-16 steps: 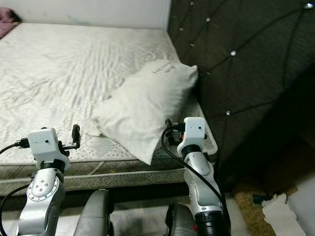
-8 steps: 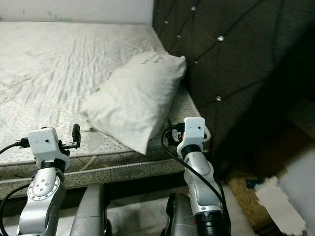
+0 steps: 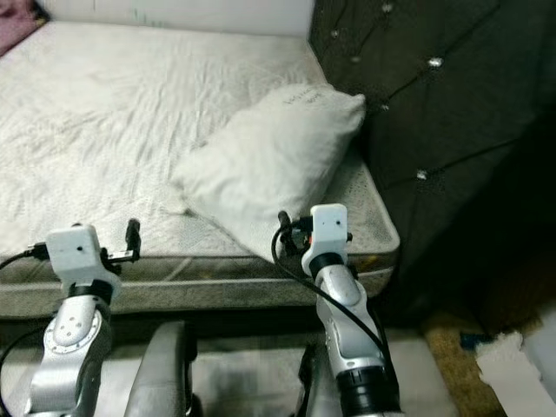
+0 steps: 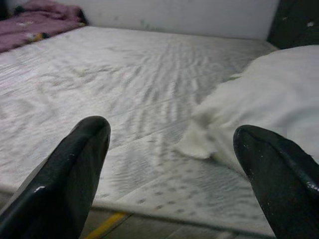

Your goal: Clean up the room

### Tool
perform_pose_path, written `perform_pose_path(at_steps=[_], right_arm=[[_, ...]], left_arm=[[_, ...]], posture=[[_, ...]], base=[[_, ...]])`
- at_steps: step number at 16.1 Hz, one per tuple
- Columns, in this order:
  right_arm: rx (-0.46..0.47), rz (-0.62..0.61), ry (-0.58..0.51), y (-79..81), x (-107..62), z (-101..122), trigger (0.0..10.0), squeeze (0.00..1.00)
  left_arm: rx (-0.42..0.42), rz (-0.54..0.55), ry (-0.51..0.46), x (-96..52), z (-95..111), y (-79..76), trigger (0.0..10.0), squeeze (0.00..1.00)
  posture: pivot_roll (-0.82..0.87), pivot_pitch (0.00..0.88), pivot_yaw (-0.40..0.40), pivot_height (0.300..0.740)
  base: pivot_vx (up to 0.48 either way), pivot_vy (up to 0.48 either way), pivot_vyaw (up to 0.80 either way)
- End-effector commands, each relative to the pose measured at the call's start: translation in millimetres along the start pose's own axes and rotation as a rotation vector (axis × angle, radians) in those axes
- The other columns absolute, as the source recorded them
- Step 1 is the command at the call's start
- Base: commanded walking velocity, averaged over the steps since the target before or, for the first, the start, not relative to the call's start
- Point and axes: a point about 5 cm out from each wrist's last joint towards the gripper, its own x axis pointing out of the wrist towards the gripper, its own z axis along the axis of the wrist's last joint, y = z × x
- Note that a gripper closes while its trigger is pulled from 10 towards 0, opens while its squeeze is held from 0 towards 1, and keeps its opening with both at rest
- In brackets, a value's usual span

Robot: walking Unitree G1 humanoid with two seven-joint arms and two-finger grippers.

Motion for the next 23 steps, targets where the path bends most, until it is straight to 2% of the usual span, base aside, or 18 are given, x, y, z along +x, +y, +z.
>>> perform_pose_path(at_steps=[1, 6, 13, 16, 17, 19, 21, 23], right_arm=[[0.002, -0.016, -0.006, -4.2, 0.2, 2, 10.0, 0.00], [-0.004, -0.014, -0.004, -4.0, 1.1, 1, 10.0, 0.00], [-0.001, -0.010, 0.002, -3.8, 0.8, -1, 10.0, 0.00], [0.003, -0.002, 0.011, -3.8, 0.6, -3, 10.0, 0.00], [-0.018, 0.013, 0.033, -2.9, 1.5, -5, 10.0, 0.00], [-0.041, 0.063, 0.094, -0.2, 2.7, -11, 10.0, 0.00], [-0.076, 0.214, 0.197, 5.7, 1.7, -20, 10.0, 0.00], [-0.058, 0.293, 0.217, 8.7, 2.5, -20, 10.0, 0.00]], left_arm=[[-0.001, -0.031, -0.016, 2.1, 4, -5.9, 10.0, 0.00], [-0.016, -0.044, -0.006, 2.8, 3, -8.0, 10.0, 0.00], [-0.014, -0.047, 0.008, 3.5, 1, -10.2, 10.0, 0.00], [-0.011, -0.044, 0.022, 3.7, -1, -10.6, 10.0, 0.00], [0.000, -0.040, 0.047, 4.6, -4, -10.8, 10.0, 0.00], [0.059, -0.065, 0.031, 3.5, -2, -12.8, 10.0, 0.00], [0.122, -0.104, 0.019, -6.7, 0, -10.5, 10.0, 0.00], [0.145, -0.080, 0.032, -12.0, -3, -2.4, 10.0, 0.00]], posture=[[0.11, 0.049, -0.063, 0.572], [0.11, 0.051, -0.064, 0.572], [0.12, 0.041, -0.066, 0.572], [0.12, 0.039, -0.067, 0.543], [0.12, 0.034, -0.069, 0.533], [0.12, 0.032, -0.070, 0.533], [0.13, 0.032, -0.067, 0.533], [0.13, 0.033, -0.067, 0.533]], base=[[0.345, 0.000, 0.00], [0.416, 0.000, 0.00], [0.000, 0.000, 0.00], [0.000, 0.000, 0.00], [0.000, 0.000, 0.00], [0.000, 0.000, 0.00], [0.000, 0.000, 0.00], [0.000, 0.000, 0.00]])
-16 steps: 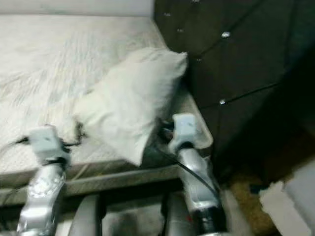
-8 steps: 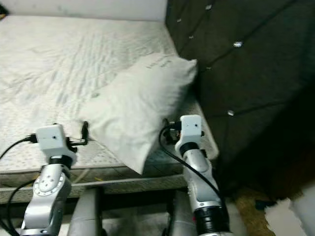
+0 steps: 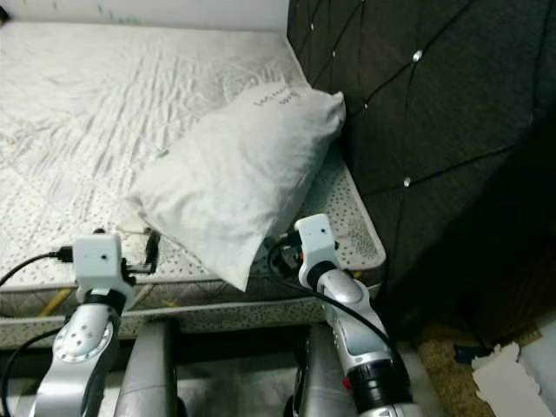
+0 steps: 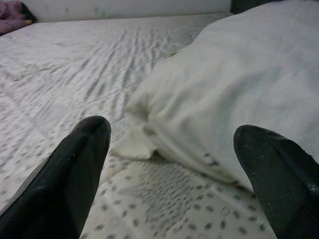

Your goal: Clean up the room

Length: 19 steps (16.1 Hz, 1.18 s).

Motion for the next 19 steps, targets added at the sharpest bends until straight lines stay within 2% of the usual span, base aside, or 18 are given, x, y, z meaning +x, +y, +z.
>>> perform_pose_path(at_steps=[1, 4, 6, 7, 8, 11, 13, 15, 16, 19], right_arm=[[-0.010, 0.043, 0.017, -0.5, 2.6, 3, 10.0, 0.00], [-0.054, 0.205, 0.072, -1.9, 10.9, 13, 10.0, 0.00], [0.034, 0.359, 0.101, 6.3, 9.2, 21, 10.0, 0.00], [0.011, 0.426, 0.137, 12.5, 8.1, 19, 10.0, 0.00], [0.014, 0.435, 0.147, 15.6, 9.0, 17, 10.0, 0.00], [0.028, 0.425, 0.159, 28.7, 15.3, 13, 10.0, 0.00], [0.071, 0.314, 0.160, 32.5, 26.1, 14, 10.0, 0.00], [0.126, 0.263, 0.167, 35.9, 31.1, 16, 10.0, 0.00], [0.184, 0.176, 0.149, 38.8, 38.7, 24, 10.0, 0.00], [0.210, 0.050, 0.128, 31.1, 43.3, 29, 10.0, 0.00]], left_arm=[[0.014, 0.024, 0.000, -1.8, 2, 4.5, 10.0, 0.00], [0.033, 0.099, 0.042, -13.4, -3, 20.0, 10.0, 0.00], [0.026, 0.134, 0.065, -20.3, -5, 23.7, 10.0, 0.00], [0.023, 0.141, 0.074, -25.1, -6, 23.2, 10.0, 0.00], [0.023, 0.142, 0.078, -27.0, -7, 23.2, 10.0, 0.00], [0.071, 0.194, 0.095, -39.1, -8, 37.5, 10.0, 0.00], [0.059, 0.234, 0.137, -46.6, -15, 48.2, 10.0, 0.00], [0.056, 0.242, 0.139, -45.6, -14, 48.9, 10.0, 0.00], [0.052, 0.238, 0.128, -42.5, -12, 45.4, 10.0, 0.00], [0.050, 0.238, 0.126, -42.1, -11, 44.8, 10.0, 0.00]], posture=[[0.15, 0.035, -0.066, 0.533], [0.17, 0.037, -0.066, 0.533], [0.20, 0.044, -0.067, 0.533], [0.21, 0.048, -0.065, 0.533], [0.22, 0.050, -0.063, 0.533], [0.24, 0.058, -0.055, 0.533], [0.25, 0.060, -0.055, 0.533], [0.26, 0.058, -0.058, 0.533], [0.27, 0.055, -0.060, 0.533], [0.27, 0.054, -0.062, 0.533]], base=[[0.000, 0.000, 0.00], [0.000, 0.000, 0.00], [0.000, 0.000, 0.00], [0.000, 0.000, 0.00], [0.000, 0.000, 0.00], [0.000, 0.000, 0.00], [0.000, 0.000, 0.00], [0.000, 0.000, 0.00], [0.000, 0.000, 0.00], [0.000, 0.000, 0.00]])
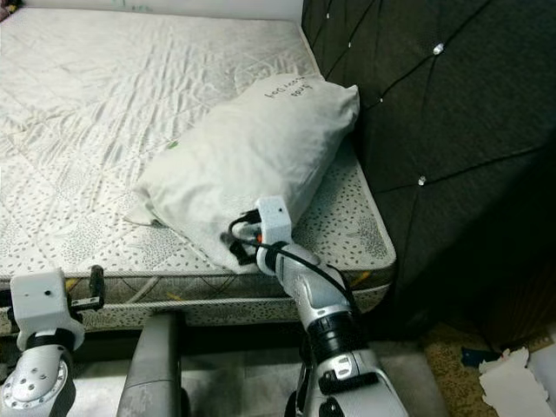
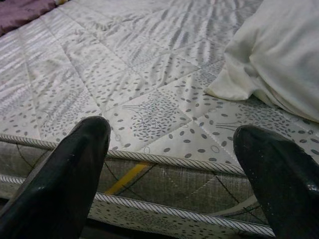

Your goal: Clean up the room

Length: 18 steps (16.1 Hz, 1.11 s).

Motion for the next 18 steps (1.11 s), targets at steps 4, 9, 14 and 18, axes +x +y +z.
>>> perform_pose_path(at_steps=[4, 9, 14, 18], right_arm=[[-0.020, -0.238, -0.077, -28.1, -1.6, 19, 10.0, 0.00], [0.118, -0.171, -0.154, -4.2, 5.4, 29, 0.0, 0.00], [0.166, -0.175, -0.193, 0.2, 9.4, 35, 0.0, 0.00], [0.176, -0.221, -0.183, -13.3, 5.4, 27, 0.0, 0.00]], left_arm=[[-0.003, 0.025, -0.006, 2.0, 4, 1.0, 10.0, 0.00], [-0.018, 0.017, -0.016, 5.7, 7, -3.4, 10.0, 0.00], [-0.033, 0.015, -0.020, 8.1, 8, -5.6, 10.0, 0.00], [-0.037, 0.003, -0.019, 9.7, 7, -8.3, 10.0, 0.00]], posture=[[0.27, 0.055, -0.064, 0.533], [0.27, 0.055, -0.062, 0.533], [0.27, 0.043, -0.062, 0.533], [0.27, 0.027, -0.057, 0.533]], base=[[0.000, 0.000, 0.00], [0.000, 0.000, 0.00], [0.000, 0.000, 0.00], [0.000, 0.000, 0.00]])
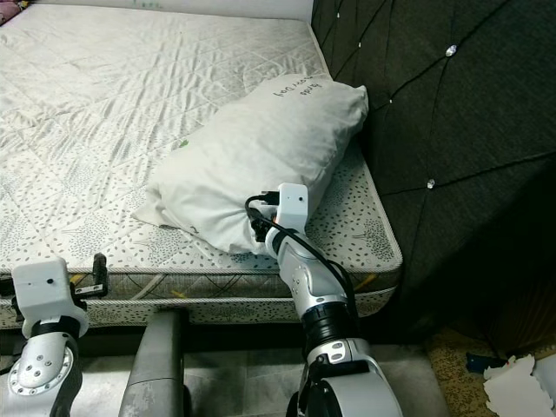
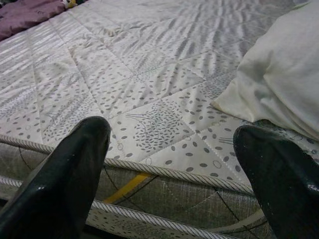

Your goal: Clean up the room

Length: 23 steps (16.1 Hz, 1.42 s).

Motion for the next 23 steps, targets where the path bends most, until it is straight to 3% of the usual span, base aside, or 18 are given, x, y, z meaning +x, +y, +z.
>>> perform_pose_path(at_steps=[1, 10, 12, 14, 16, 17, 18, 21, 23], right_arm=[[0.012, -0.025, -0.058, -3.1, 0.7, 14, 0.0, 0.00], [0.025, -0.046, -0.093, -4.5, 4.3, 16, 0.0, 0.00], [0.036, -0.076, -0.131, -13.4, 4.9, 23, 0.0, 0.00], [0.001, -0.157, -0.189, -41.5, 4.5, 45, 0.0, 0.00], [-0.011, -0.293, -0.252, -84.6, -2.8, 74, 0.0, 0.00], [-0.018, -0.401, -0.308, -116.0, -14.4, 98, 0.0, 0.00], [-0.023, -0.431, -0.326, -124.2, -18.6, 106, 0.0, 0.00], [-0.022, -0.642, -0.465, -175.0, -55.1, 155, 0.0, 0.00], [-0.025, -0.728, -0.501, -192.7, -70.0, 164, 0.0, 0.00]], left_arm=[[-0.002, -0.004, 0.011, 0.6, -2, -1.6, 10.0, 0.00], [-0.007, -0.013, -0.008, 5.8, 3, -3.4, 10.0, 0.00], [-0.015, -0.018, -0.009, 7.4, 2, -5.0, 10.0, 0.00], [-0.020, -0.021, -0.004, 8.6, 0, -7.5, 10.0, 0.00], [-0.025, -0.023, -0.004, 9.9, 1, -9.1, 10.0, 0.00], [-0.026, -0.027, -0.005, 11.5, 1, -9.6, 10.0, 0.00], [-0.025, -0.028, -0.004, 12.0, 0, -9.5, 10.0, 0.00], [-0.033, -0.042, -0.015, 16.2, 1, -14.2, 10.0, 0.00], [-0.040, -0.045, -0.016, 16.4, 1, -17.5, 10.0, 0.00]], posture=[[0.27, 0.024, -0.057, 0.533], [0.28, 0.006, -0.051, 0.533], [0.27, 0.000, -0.049, 0.533], [0.26, 0.000, -0.041, 0.533], [0.25, 0.000, -0.041, 0.533], [0.24, 0.000, -0.034, 0.533], [0.24, 0.000, -0.034, 0.533], [0.21, 0.000, -0.028, 0.533], [0.20, 0.000, -0.030, 0.533]], base=[[0.000, 0.000, 0.00], [0.000, 0.000, 0.00], [0.000, 0.000, 0.00], [0.000, 0.000, 0.00], [0.000, 0.000, 0.00], [0.000, 0.000, 0.00], [0.000, 0.000, 0.00], [0.000, 0.000, 0.00], [0.000, 0.000, 0.00]])
